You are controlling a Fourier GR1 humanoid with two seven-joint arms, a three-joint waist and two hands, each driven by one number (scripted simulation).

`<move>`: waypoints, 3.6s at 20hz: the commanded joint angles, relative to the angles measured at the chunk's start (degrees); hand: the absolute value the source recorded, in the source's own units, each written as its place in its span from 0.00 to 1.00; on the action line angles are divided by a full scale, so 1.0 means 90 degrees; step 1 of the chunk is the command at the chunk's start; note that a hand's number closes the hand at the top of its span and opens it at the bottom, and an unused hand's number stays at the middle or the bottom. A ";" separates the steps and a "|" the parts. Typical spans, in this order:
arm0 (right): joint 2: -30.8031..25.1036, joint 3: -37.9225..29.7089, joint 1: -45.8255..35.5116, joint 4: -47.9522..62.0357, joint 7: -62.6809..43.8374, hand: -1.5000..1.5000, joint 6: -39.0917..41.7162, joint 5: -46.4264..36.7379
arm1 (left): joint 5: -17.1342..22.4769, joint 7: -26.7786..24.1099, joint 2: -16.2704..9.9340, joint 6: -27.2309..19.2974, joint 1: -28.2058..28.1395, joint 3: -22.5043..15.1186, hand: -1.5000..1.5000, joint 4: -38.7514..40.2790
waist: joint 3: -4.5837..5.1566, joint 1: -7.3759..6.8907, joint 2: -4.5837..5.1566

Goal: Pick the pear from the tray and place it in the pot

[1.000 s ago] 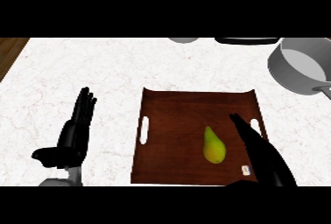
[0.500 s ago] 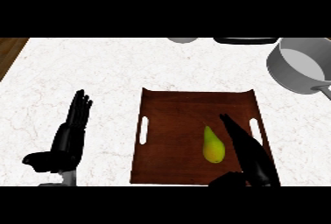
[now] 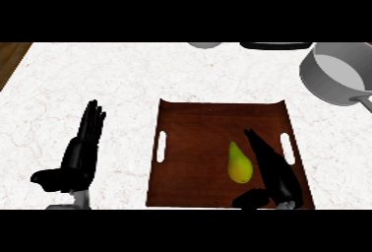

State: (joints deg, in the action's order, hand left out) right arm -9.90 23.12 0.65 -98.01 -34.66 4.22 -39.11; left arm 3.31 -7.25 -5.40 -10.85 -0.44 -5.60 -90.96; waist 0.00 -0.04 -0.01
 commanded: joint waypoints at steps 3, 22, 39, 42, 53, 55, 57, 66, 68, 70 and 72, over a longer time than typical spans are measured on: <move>0.0476 -0.0112 -0.0292 0.0741 0.0321 0.00 -0.0214 -0.0216 | 0.0128 0.0282 -0.0237 0.0397 -0.0302 0.0176 0.50 -0.0498 | 0.0000 -0.0016 -0.0002; 0.0351 -0.0478 -0.1374 0.1533 0.1123 1.00 -0.0773 -0.1831 | -0.0080 0.0081 0.0090 0.0334 0.0338 0.0409 0.50 0.0199 | 0.0001 -0.0045 0.0011; 0.0341 -0.0638 -0.3676 0.1126 0.0404 1.00 -0.0545 -0.3225 | -0.0373 0.0071 0.0349 0.0056 0.0389 0.0261 0.50 0.0278 | 0.0004 0.0035 -0.0014; 0.0200 -0.0768 -0.3689 0.0532 -0.0221 1.00 0.0029 -0.3565 | -0.0274 0.0299 0.0187 0.0208 0.0081 0.0281 0.50 -0.0105 | 0.0003 0.0022 -0.0026; -0.0743 -0.2352 -0.3254 0.1064 0.0356 1.00 -0.0569 -0.3491 | -0.0203 0.0478 0.0083 0.0365 0.0060 0.0374 0.50 -0.0336 | -0.0002 -0.0021 0.0005; -0.0704 -0.2452 -0.3380 0.0826 0.0196 1.00 -0.0156 -0.3454 | -0.0455 0.0043 0.0343 0.0212 -0.0026 0.0177 0.50 0.0011 | 0.0001 -0.0003 -0.0002; -0.1077 -0.2946 -0.3666 0.1158 0.0617 1.00 -0.0202 -0.3107 | -0.0252 -0.0411 0.0288 0.0428 -0.0282 0.0319 0.50 0.0126 | 0.0002 -0.0023 0.0001; -0.2137 -0.4229 -0.3725 0.3293 0.2245 1.00 -0.1131 -0.2372 | -0.0434 -0.0058 0.0401 0.0250 -0.0245 0.0188 0.50 -0.0120 | -0.0002 -0.0055 0.0014; -0.2225 -0.4322 -0.4095 0.4252 0.2624 1.00 -0.1385 -0.2322 | -0.0411 0.0011 0.0426 0.0252 0.0241 0.0262 0.50 0.0212 | -0.0003 -0.0076 0.0033; -0.2217 -0.4438 -0.4149 0.4904 0.2941 1.00 -0.1712 -0.2242 | -0.0345 0.0459 0.0150 0.0422 0.0048 0.0290 0.50 -0.0361 | -0.0006 -0.0121 0.0032; -0.2637 -0.4746 -0.4095 0.5214 0.3510 1.00 -0.1431 -0.1829 | -0.0438 -0.0187 0.0394 0.0410 -0.0351 0.0083 0.50 -0.0121 | -0.0005 -0.0106 0.0032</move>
State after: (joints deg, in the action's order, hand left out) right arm -30.02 -16.20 -34.77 -59.85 -10.12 -8.15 -59.13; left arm -0.12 -6.28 -2.43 -7.88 -0.41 -3.45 -91.74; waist -0.04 -0.71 0.21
